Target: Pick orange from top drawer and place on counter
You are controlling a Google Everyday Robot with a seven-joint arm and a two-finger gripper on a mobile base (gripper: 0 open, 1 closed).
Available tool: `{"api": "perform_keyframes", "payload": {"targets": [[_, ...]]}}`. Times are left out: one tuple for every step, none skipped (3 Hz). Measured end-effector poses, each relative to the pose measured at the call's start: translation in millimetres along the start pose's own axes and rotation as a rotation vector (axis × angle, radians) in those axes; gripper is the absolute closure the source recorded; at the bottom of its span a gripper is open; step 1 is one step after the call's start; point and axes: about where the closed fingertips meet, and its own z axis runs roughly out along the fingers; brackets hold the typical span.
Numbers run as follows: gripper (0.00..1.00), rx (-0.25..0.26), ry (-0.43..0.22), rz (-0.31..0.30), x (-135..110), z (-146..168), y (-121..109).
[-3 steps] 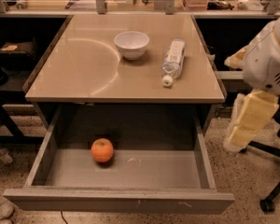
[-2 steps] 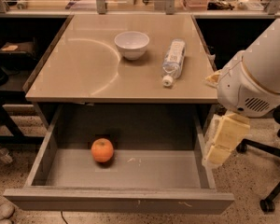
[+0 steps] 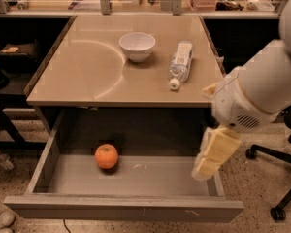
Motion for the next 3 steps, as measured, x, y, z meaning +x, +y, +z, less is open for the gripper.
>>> {"api": "perform_keyframes", "payload": {"targets": [[0.0, 0.011, -0.126, 0.011, -29, 48, 0], [0.0, 0.011, -0.126, 0.011, -29, 48, 1], [0.0, -0.001, -0.165, 0.041, -31, 60, 5]]}}
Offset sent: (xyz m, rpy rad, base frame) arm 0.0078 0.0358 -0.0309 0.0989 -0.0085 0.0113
